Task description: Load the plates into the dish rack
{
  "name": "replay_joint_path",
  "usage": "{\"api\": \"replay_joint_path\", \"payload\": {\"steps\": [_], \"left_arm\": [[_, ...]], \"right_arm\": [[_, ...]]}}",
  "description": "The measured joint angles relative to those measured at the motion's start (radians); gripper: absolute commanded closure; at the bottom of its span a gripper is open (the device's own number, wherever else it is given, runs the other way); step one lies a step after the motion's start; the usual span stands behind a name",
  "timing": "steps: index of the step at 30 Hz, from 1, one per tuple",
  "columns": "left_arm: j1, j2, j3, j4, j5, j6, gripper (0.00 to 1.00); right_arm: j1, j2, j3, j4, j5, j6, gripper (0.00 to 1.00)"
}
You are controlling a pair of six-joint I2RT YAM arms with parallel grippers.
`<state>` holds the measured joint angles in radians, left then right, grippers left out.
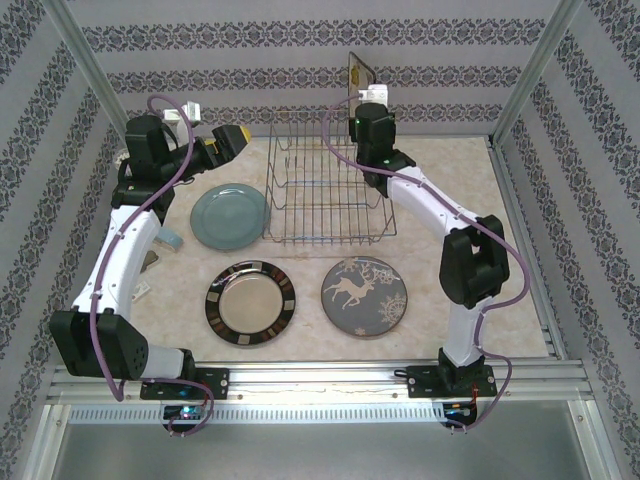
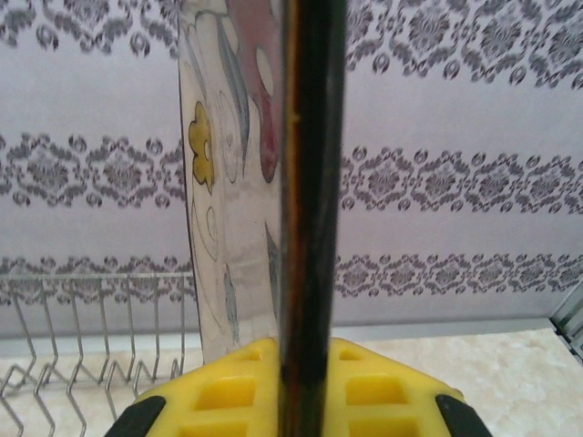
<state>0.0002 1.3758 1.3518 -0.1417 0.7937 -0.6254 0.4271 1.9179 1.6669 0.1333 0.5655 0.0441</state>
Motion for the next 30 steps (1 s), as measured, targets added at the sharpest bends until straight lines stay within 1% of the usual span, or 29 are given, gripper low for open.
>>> {"api": "replay_joint_path", "payload": {"steps": [11, 30], "left_arm": [[0.011, 0.011, 0.000, 0.007, 0.014, -0.008, 0.00], [0.024, 0.043, -0.009, 0.023, 0.024, -0.024, 0.00]], "right_arm": [[-0.013, 0.071, 0.035, 0.040, 0.078, -0.021, 1.00], [-0.032, 0.131, 0.035, 0.061, 0.093, 0.006, 1.00]]}}
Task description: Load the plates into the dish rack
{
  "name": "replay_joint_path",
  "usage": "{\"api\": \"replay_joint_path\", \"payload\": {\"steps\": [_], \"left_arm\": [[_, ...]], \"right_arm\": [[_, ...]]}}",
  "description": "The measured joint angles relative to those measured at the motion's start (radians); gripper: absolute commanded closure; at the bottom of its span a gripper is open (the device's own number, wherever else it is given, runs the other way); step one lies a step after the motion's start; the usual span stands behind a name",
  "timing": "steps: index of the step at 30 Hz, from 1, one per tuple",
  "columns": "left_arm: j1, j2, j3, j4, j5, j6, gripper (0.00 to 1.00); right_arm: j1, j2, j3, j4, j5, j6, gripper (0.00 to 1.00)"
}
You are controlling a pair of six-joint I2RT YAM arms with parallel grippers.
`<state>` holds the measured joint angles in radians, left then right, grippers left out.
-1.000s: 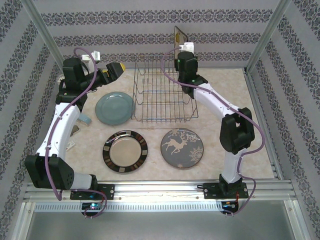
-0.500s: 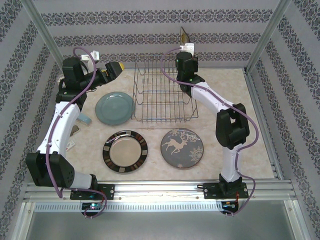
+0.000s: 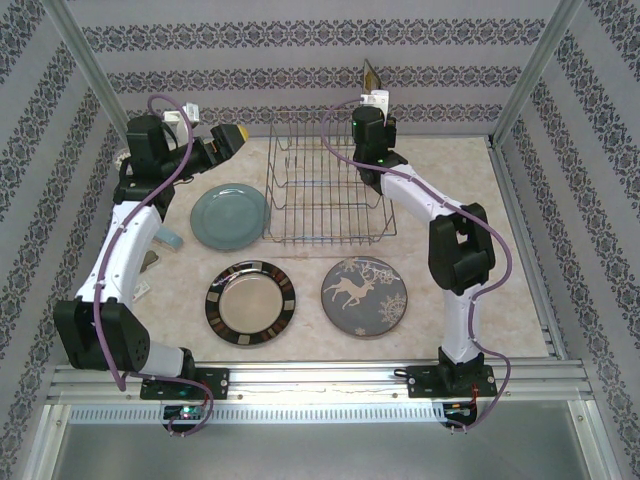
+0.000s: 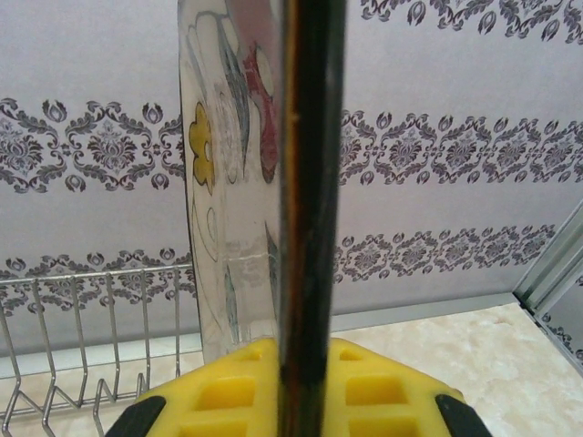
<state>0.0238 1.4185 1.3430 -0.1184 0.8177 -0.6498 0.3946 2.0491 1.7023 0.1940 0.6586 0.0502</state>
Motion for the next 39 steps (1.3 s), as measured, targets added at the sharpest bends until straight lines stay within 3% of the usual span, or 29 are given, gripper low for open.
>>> {"api": "replay_joint_path", "payload": {"steps": [39], "left_arm": [[0.024, 0.032, -0.008, 0.040, 0.021, -0.038, 0.00]], "right_arm": [[0.011, 0.120, -0.003, 0.066, -0.004, 0.074, 1.00]]}}
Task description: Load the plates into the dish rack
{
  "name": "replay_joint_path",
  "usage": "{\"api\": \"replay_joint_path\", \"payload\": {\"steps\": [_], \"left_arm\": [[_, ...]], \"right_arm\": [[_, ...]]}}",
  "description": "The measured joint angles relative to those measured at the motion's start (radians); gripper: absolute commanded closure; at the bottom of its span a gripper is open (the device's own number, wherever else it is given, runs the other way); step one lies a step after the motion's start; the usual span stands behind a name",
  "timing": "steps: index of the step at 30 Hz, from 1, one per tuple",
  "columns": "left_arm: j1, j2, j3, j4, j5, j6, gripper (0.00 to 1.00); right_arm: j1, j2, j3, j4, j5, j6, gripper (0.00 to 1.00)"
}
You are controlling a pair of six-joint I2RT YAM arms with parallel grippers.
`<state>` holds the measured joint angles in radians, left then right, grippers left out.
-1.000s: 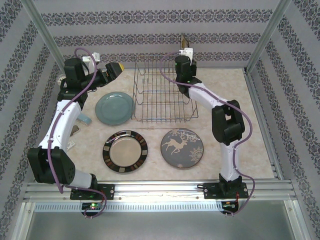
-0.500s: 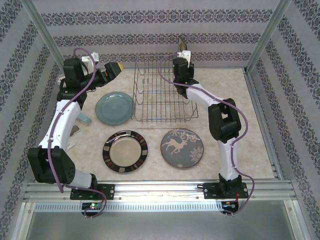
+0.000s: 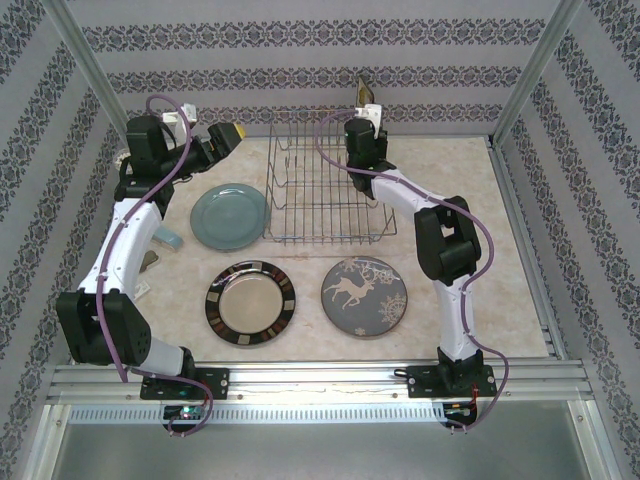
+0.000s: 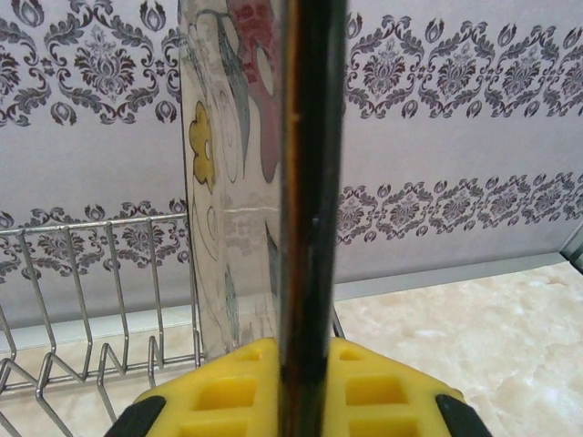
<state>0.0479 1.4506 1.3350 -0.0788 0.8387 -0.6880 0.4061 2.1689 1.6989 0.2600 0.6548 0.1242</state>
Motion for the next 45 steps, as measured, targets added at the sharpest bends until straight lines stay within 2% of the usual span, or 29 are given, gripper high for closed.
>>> {"api": "replay_joint_path", "payload": {"steps": [23, 45], "left_arm": [[0.000, 0.000, -0.011, 0.022, 0.022, -0.030, 0.00], [0.000, 0.000, -0.022, 0.065, 0.026, -0.055, 0.00]], "right_arm": [[0.020, -0.040, -0.152, 0.138, 0.049, 0.089, 0.99], [0.042, -0.079, -0.282, 0.186, 0.071, 0.147, 0.96]]}}
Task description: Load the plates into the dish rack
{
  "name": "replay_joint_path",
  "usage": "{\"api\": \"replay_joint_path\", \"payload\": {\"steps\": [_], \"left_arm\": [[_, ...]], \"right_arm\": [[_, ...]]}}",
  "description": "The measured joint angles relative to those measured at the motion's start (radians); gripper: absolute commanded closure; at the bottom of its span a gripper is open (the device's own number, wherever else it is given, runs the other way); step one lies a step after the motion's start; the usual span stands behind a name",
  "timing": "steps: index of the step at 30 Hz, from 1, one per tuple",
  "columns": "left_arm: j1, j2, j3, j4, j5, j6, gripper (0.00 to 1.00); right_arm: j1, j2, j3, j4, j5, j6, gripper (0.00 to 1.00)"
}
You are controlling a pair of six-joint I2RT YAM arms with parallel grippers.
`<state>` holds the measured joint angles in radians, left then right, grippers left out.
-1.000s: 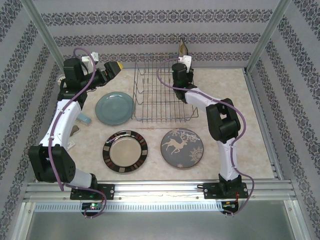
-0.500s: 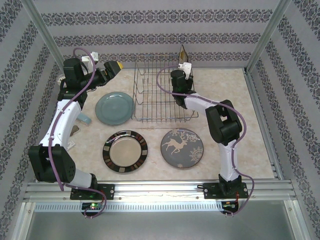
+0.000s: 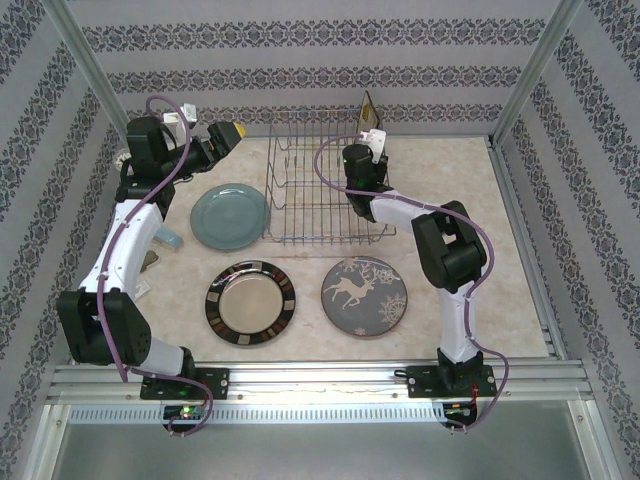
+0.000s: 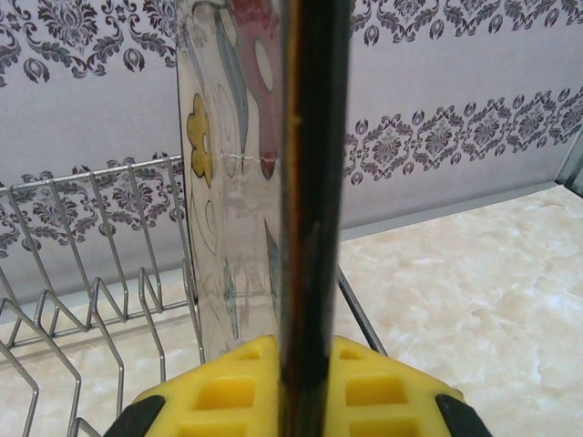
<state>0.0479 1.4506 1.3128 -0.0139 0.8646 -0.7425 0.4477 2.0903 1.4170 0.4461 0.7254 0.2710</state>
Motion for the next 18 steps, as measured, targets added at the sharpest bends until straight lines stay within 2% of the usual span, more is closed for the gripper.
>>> {"api": "replay_joint_path", "payload": {"steps": [5, 18], "left_arm": [[0.000, 0.000, 0.000, 0.000, 0.000, 0.000, 0.00], [0.000, 0.000, -0.002, 0.001, 0.003, -0.002, 0.00]], "right_arm": [[0.000, -0.006, -0.019, 0.009, 0.001, 0.016, 0.82], [0.013, -0.020, -0.071, 0.023, 0.008, 0.049, 0.80]]}}
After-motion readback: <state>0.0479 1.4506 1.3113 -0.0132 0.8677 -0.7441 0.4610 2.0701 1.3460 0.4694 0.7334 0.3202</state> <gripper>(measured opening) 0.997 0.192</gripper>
